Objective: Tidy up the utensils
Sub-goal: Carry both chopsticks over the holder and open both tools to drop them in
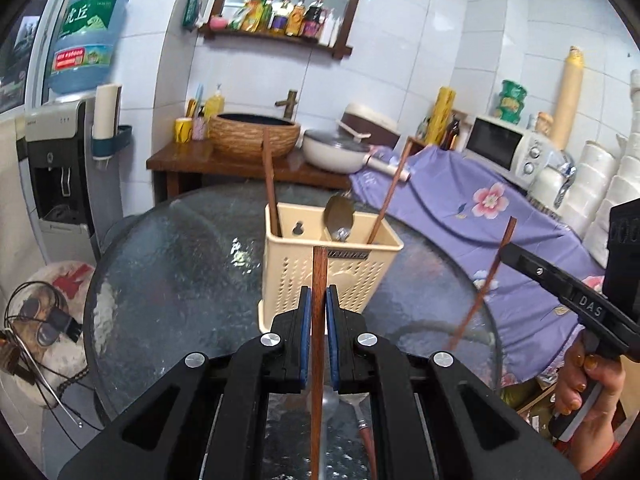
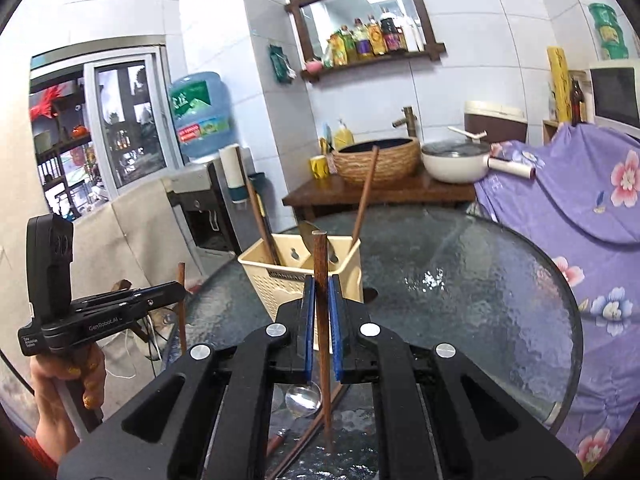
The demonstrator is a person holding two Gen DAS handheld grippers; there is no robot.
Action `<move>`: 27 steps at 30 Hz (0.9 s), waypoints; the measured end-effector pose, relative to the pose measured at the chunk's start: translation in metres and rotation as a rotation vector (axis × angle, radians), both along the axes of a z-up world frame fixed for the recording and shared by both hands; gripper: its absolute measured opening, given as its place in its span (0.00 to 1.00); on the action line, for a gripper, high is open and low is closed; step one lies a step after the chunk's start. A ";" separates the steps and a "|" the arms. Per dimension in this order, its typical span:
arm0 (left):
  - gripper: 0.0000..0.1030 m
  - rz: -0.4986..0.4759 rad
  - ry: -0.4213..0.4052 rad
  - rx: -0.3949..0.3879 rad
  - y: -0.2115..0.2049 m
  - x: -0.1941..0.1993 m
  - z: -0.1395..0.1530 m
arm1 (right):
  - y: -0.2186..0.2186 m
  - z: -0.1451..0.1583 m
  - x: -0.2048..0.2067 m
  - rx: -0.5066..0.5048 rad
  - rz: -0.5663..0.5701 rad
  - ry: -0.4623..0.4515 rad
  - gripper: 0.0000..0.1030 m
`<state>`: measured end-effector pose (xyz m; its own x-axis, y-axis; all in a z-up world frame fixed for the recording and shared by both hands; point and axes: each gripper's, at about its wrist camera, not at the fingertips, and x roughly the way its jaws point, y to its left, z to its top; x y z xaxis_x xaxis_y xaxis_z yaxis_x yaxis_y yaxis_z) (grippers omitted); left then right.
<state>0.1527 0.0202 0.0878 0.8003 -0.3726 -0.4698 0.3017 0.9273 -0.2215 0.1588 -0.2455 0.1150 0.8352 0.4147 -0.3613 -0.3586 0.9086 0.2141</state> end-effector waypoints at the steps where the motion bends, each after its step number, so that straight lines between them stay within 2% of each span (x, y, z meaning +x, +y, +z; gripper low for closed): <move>1: 0.07 -0.004 -0.007 -0.001 0.000 -0.002 0.002 | 0.000 0.002 0.000 0.001 0.004 -0.005 0.07; 8: 0.07 -0.022 -0.067 0.020 -0.005 -0.013 0.024 | 0.005 0.020 -0.006 -0.005 0.034 -0.041 0.07; 14: 0.07 -0.060 -0.086 0.017 -0.011 -0.007 0.047 | 0.009 0.043 0.009 -0.005 0.071 -0.028 0.07; 19: 0.07 -0.052 -0.105 0.043 -0.018 0.003 0.061 | 0.011 0.061 0.019 -0.008 0.090 -0.027 0.07; 24: 0.07 -0.063 -0.100 -0.002 -0.014 0.019 0.086 | 0.016 0.092 0.032 0.002 0.101 -0.054 0.07; 27: 0.07 -0.053 -0.114 -0.029 -0.008 0.031 0.111 | 0.019 0.117 0.045 0.009 0.097 -0.077 0.07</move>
